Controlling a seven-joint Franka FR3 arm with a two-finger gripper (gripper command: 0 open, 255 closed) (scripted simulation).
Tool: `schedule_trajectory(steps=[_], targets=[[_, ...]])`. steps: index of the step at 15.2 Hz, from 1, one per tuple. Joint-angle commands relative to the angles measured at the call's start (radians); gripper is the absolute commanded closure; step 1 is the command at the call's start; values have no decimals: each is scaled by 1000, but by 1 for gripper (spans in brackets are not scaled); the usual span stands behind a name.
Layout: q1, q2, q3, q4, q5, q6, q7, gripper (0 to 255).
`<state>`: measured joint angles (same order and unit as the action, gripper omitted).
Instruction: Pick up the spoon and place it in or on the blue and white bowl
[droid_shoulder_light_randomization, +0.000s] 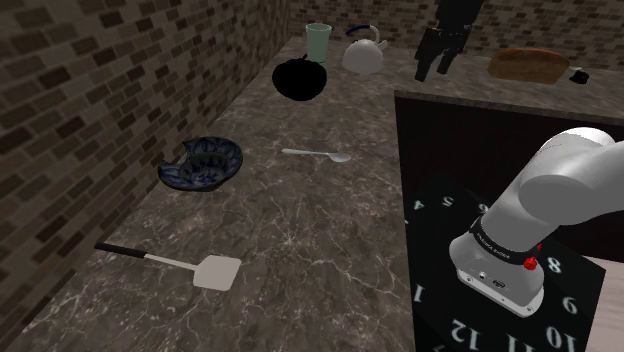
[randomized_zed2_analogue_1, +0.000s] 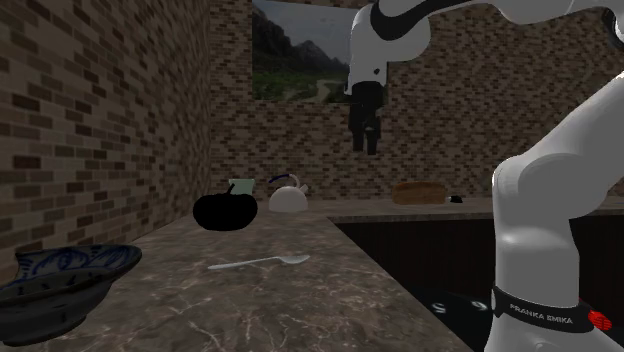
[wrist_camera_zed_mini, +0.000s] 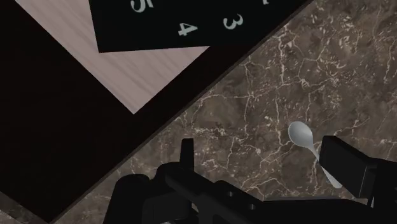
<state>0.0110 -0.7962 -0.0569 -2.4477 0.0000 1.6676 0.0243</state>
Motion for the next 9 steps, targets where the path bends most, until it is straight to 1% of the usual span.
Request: schedule_trajectory(steps=[1,9], targets=[[0,0,0,0,0,0,0,0],[96,155,25,-89,68,305,-77,0]])
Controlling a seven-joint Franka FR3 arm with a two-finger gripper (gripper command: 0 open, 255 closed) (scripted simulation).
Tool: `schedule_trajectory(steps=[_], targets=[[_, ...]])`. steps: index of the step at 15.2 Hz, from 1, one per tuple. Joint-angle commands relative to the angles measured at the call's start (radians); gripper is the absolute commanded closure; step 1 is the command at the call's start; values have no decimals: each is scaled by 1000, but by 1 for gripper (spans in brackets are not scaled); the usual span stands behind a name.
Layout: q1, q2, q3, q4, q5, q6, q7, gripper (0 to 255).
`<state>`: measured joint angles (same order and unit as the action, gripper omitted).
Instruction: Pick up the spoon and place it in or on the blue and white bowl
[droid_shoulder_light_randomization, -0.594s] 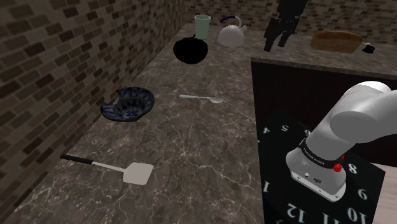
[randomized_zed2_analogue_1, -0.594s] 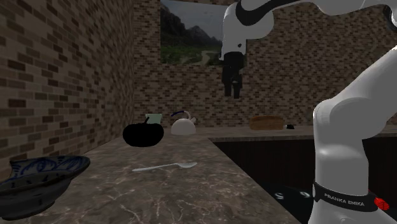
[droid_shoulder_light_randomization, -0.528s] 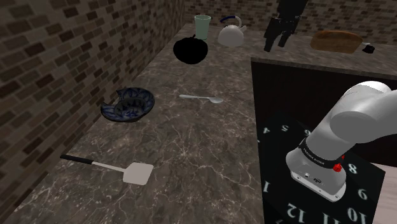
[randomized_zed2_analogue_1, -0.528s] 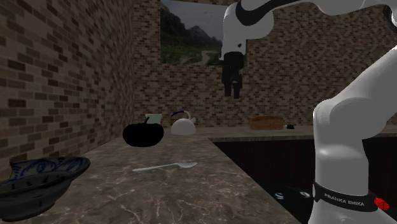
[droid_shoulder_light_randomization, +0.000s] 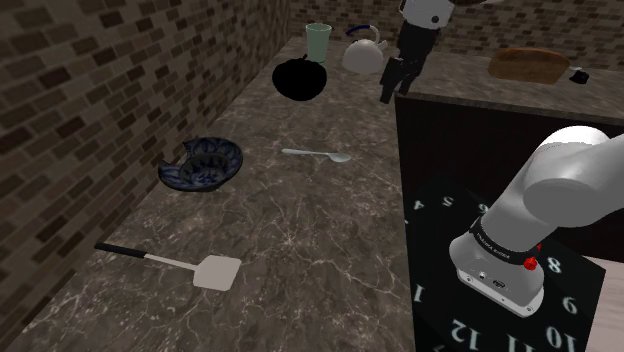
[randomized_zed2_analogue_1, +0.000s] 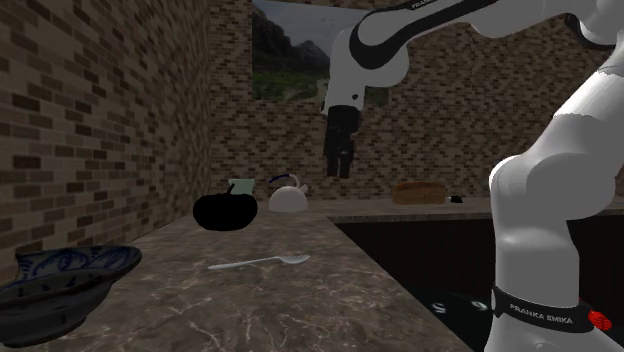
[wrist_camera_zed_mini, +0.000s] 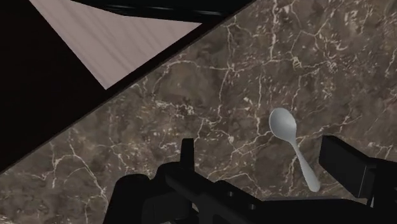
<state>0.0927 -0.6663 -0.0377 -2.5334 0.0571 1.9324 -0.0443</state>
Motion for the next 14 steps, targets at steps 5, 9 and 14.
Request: schedule_trajectory(steps=[5,9,14], targets=[[80,158,23,-18,59,226,-66,0],[134,278,38,-6,102,365,-120,0],[199,437,58,35,164,520,-197,0]])
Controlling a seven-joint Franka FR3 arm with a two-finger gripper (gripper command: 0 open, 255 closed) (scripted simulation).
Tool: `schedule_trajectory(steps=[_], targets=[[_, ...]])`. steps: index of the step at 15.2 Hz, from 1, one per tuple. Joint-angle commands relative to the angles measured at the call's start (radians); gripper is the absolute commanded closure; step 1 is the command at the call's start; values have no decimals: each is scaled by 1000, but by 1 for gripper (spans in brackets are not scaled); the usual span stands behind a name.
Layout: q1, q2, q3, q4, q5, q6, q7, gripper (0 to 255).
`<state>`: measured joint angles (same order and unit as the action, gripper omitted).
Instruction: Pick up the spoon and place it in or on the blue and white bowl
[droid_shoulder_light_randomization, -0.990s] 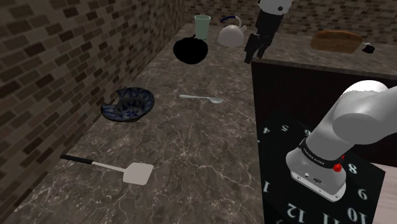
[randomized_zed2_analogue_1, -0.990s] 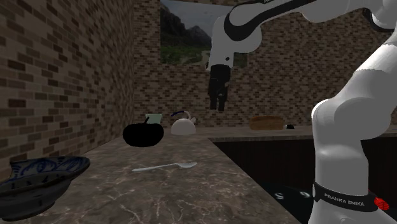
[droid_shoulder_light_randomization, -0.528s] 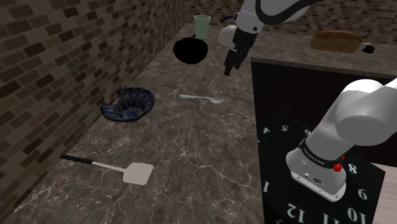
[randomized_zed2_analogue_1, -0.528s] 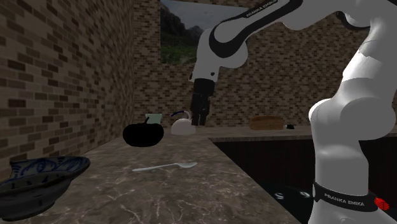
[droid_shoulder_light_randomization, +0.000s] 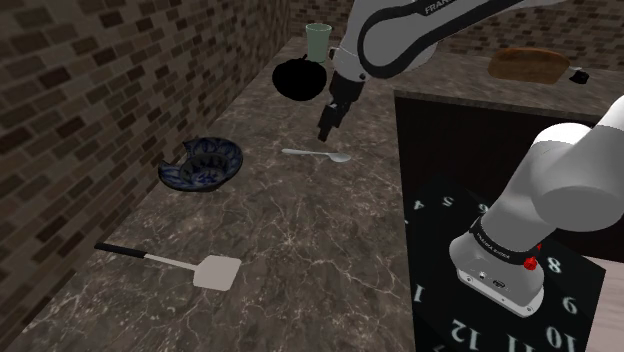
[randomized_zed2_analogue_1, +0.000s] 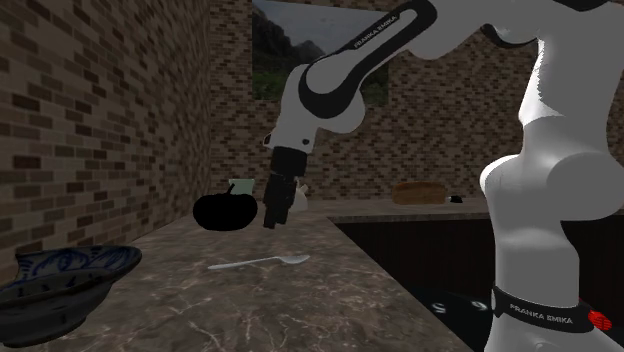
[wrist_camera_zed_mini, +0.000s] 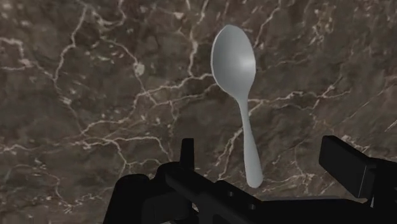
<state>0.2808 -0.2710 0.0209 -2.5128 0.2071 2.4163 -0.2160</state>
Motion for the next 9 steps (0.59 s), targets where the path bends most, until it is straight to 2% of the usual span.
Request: schedule_trajectory(steps=[1,9], targets=[[23,75,4,26,27,64,-42,0],[47,188,16,35,66,178,-79,0]])
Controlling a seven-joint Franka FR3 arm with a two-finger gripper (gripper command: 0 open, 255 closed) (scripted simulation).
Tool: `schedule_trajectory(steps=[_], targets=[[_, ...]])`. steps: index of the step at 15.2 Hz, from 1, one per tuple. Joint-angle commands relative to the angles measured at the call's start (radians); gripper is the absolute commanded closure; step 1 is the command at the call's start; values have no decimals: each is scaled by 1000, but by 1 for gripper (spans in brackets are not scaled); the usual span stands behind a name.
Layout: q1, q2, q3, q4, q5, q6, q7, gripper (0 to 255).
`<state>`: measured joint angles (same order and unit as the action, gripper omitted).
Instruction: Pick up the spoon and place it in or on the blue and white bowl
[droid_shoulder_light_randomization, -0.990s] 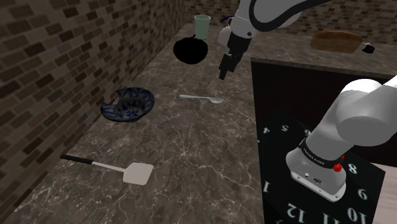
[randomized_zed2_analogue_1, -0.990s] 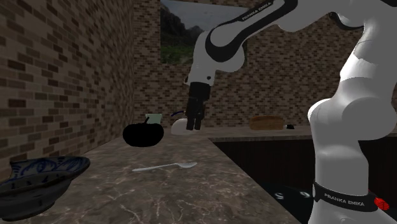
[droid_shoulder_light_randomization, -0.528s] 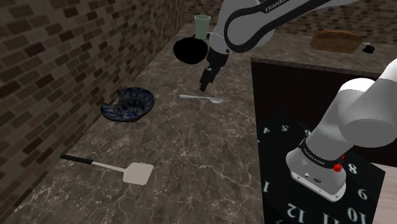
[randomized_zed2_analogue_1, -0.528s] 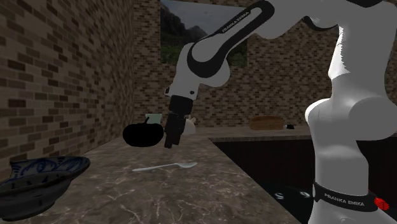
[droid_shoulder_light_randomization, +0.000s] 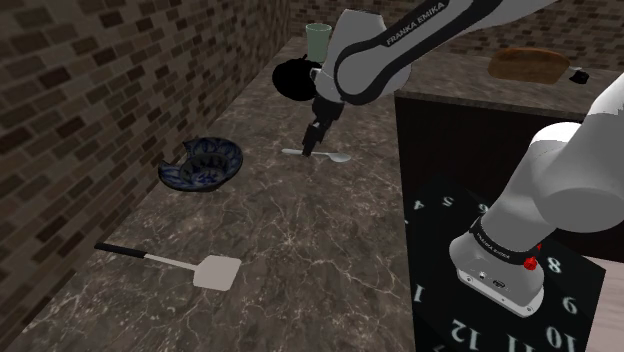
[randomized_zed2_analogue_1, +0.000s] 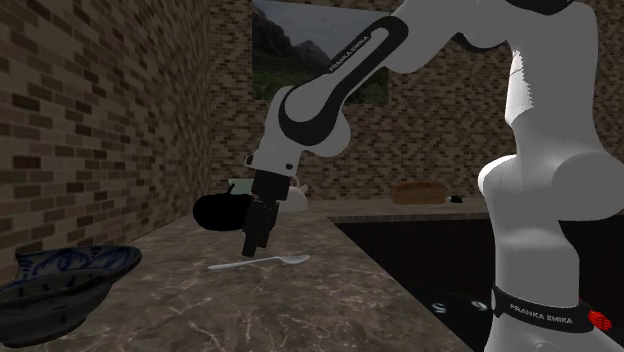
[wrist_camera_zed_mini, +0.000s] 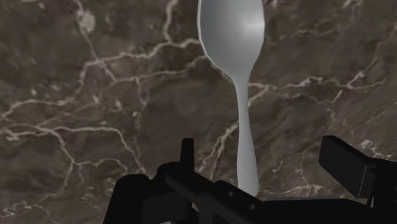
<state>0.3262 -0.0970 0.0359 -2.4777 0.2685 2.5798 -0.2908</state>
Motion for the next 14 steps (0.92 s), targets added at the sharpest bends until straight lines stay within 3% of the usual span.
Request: schedule_trajectory(steps=[1,9,10,14], targets=[[4,35,2,-1,11,36,-9,0],[4,35,2,-1,11,36,-9,0],[4,35,2,-1,11,36,-9,255],[4,35,2,-1,11,36,-9,255]])
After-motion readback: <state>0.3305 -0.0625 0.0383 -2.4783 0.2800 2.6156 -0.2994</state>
